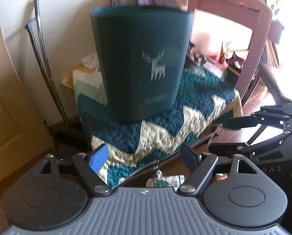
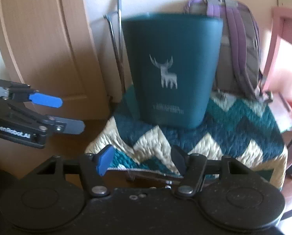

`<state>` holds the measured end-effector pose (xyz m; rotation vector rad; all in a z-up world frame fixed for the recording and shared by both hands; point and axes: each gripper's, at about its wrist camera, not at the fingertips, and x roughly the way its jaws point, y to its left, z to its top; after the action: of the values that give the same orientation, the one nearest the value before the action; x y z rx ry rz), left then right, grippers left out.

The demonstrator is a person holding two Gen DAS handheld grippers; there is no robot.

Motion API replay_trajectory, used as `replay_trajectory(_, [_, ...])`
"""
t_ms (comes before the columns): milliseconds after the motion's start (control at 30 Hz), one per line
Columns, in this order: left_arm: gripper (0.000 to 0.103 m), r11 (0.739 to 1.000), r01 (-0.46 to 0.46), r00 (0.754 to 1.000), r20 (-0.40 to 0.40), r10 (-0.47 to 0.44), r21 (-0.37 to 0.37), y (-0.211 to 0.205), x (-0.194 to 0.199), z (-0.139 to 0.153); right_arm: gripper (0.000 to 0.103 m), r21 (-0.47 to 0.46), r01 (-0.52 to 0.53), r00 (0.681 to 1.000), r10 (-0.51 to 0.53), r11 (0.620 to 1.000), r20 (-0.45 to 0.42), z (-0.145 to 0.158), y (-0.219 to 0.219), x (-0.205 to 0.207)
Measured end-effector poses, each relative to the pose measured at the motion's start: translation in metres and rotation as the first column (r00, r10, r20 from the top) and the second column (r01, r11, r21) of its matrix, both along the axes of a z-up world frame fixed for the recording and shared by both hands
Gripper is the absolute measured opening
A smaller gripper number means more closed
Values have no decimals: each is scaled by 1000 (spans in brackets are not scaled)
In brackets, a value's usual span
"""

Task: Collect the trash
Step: 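Withdraw both tools from the bin and lower them to the trash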

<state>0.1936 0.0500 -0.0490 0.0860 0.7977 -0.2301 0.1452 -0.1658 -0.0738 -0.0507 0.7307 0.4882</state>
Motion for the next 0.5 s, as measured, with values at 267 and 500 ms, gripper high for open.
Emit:
replay_trajectory(267, [94, 988, -148, 967, -215, 133, -54, 5, 24, -122, 66, -53, -7, 990, 0, 999, -141, -100, 10, 31])
replay_trajectory(500, [94, 945, -324, 885, -344, 315, 31, -21, 33, -228, 66, -135, -23, 961, -15, 991, -274, -191, 18, 70])
